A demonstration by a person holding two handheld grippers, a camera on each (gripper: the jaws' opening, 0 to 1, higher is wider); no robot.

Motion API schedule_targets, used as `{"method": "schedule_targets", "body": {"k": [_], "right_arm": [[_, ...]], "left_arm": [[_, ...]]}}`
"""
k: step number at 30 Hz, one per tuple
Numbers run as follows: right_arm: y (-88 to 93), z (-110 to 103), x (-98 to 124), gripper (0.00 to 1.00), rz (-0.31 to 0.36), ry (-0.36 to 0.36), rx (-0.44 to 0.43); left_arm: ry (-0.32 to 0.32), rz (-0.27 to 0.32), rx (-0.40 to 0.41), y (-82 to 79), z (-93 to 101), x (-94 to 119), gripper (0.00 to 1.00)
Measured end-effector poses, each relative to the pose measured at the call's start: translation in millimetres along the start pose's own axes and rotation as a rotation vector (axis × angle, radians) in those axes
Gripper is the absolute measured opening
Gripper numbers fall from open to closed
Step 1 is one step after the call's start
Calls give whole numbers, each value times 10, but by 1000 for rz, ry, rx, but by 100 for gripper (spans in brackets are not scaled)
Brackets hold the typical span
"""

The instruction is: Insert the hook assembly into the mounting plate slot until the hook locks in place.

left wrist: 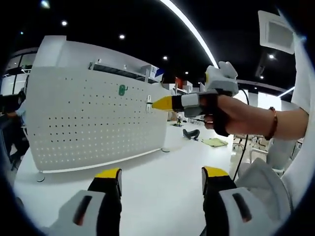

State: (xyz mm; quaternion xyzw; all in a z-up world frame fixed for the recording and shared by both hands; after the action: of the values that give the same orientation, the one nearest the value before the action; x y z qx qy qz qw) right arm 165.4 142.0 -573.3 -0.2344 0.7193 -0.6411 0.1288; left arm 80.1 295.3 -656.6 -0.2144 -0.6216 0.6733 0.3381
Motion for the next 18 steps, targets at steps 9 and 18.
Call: {"method": "schedule_targets", "body": {"k": [9,18], "right_arm": [[-68,23,-116,1,5,7,6],[-200,105,-203,1,26,60,20]], "left_arm": [[-16,7,6,-18,-26,30,73],[-27,18,2,-33,-48,67,73]]}}
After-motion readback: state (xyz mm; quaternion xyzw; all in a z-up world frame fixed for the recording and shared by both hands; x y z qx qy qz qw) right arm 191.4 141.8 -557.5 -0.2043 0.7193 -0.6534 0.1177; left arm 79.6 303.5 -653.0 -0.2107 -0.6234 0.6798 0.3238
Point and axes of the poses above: the point that each gripper's makers call its tool centre point, and the gripper's own axes: x roughly backward along the fingers, z roughly to its right, y roughly out of its underside, the point moved 6 cm from there along x, roughly backward along the fingers, and after that the axes turned 4 degrees about -y, right-handed, at the moved point
